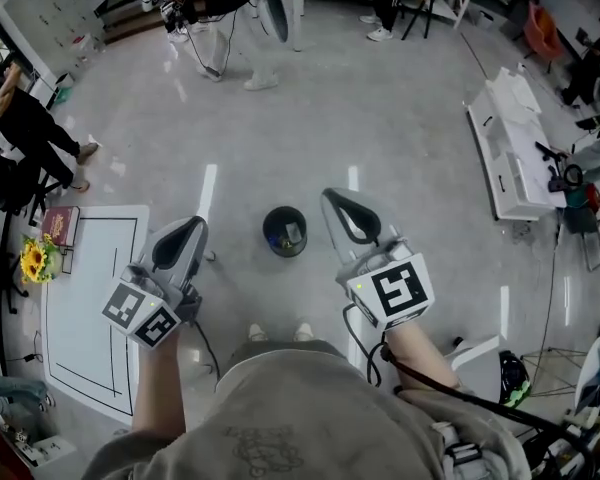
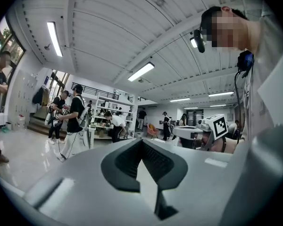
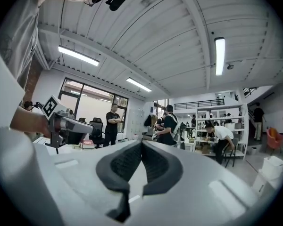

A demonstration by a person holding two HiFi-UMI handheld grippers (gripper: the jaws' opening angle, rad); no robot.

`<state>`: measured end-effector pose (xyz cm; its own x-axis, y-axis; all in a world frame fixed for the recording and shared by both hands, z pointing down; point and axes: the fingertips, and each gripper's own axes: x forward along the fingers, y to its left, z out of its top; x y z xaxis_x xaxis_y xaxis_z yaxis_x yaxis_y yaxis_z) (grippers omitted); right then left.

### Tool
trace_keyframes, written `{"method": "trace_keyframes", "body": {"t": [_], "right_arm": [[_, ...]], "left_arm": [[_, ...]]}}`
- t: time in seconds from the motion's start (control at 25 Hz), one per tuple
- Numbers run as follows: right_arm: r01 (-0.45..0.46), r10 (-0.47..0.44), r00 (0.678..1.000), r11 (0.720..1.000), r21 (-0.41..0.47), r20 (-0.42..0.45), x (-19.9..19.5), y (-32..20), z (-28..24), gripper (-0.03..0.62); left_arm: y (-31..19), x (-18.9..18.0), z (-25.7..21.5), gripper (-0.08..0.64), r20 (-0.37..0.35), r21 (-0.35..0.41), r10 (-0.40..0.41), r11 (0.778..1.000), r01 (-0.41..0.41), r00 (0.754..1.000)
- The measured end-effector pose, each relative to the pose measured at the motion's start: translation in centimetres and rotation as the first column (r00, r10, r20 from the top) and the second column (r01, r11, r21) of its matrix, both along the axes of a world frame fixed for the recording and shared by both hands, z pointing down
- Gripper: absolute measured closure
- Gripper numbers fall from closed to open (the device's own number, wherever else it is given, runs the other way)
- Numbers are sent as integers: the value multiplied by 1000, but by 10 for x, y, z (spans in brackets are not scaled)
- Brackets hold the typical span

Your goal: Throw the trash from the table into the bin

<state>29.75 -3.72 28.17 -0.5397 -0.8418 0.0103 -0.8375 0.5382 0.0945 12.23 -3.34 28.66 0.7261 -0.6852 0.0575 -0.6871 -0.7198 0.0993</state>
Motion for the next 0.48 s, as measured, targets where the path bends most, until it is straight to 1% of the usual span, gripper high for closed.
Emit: {"method": "trace_keyframes", "body": {"t": [0.12,0.2,0.36,0.48], "right_arm": [[-15,15,1000,1000,-5,-18,-4,0,3,591],[-21,20,999,1000,-13,-34,-10,3,6,591],[-11,11,999,1000,3,-36,-25,9,5,591],[-19,19,999,1000,-6,-45,-36,11,4,591]], "left_arm": [[0,-7,-3,561,-6,10,8,1000,-8,1000],[2,-14,-1,561,-9,4,13,1000,-13,1000],[8,-24,3,561,-8,-14,34,999,-34,999],[11,-32,2,561,-16,-17,51,999,-51,999]]}}
